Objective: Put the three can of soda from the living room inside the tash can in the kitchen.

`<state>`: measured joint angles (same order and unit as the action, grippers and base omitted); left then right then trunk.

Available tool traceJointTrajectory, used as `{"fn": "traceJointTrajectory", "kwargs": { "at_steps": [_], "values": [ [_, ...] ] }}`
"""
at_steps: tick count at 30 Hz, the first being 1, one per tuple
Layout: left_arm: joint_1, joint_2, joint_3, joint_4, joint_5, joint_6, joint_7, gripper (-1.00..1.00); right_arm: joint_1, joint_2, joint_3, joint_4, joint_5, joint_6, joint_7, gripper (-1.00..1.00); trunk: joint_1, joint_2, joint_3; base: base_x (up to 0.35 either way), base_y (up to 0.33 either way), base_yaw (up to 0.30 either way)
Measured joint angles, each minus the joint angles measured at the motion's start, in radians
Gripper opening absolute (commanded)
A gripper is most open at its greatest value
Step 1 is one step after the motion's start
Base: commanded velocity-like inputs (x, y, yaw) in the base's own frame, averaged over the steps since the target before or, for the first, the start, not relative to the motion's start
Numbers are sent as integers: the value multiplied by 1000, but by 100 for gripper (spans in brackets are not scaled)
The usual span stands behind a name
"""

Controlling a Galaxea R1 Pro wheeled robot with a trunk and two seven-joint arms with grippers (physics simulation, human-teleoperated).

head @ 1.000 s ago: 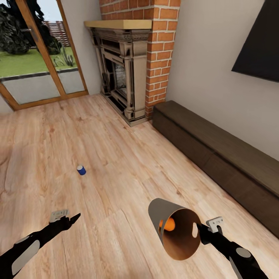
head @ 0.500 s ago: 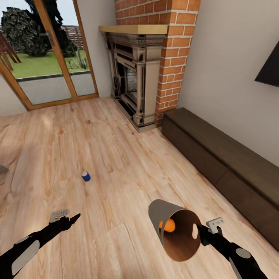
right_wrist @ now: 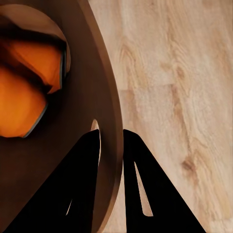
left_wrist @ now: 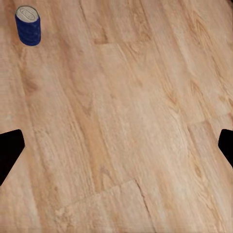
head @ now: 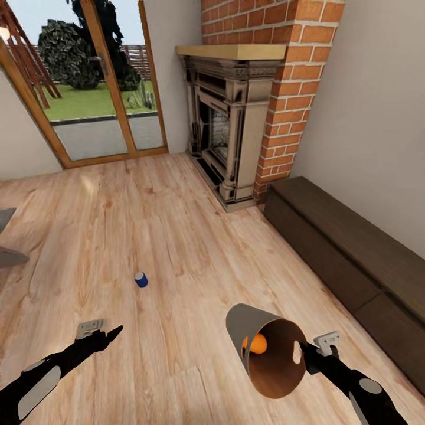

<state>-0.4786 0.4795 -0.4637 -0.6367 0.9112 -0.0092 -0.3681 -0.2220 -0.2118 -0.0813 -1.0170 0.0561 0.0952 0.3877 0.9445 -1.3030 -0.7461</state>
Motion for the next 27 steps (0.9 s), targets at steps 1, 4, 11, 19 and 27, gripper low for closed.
{"fn": "traceJointTrajectory", "kwargs": {
  "at_steps": [1,4,11,19,27],
  "values": [
    [0,0,0,0,0,0,0,100,0,0,0,0,0,0,0,-100,0,0,1,324,0,180],
    [0,0,-1,1,0,0,0,100,0,0,0,0,0,0,0,-100,0,0,5,324,0,178],
    [0,0,-1,49,0,-1,-2,100,0,0,1,1,0,0,0,-100,0,0,12,323,0,153],
    [0,0,-2,59,-1,-1,-3,100,0,1,3,24,1,0,0,-100,0,0,20,323,0,186],
    [0,0,-4,61,-1,-3,-1,100,0,1,3,27,1,0,0,-100,0,0,25,323,-35,194]
  ]
}}
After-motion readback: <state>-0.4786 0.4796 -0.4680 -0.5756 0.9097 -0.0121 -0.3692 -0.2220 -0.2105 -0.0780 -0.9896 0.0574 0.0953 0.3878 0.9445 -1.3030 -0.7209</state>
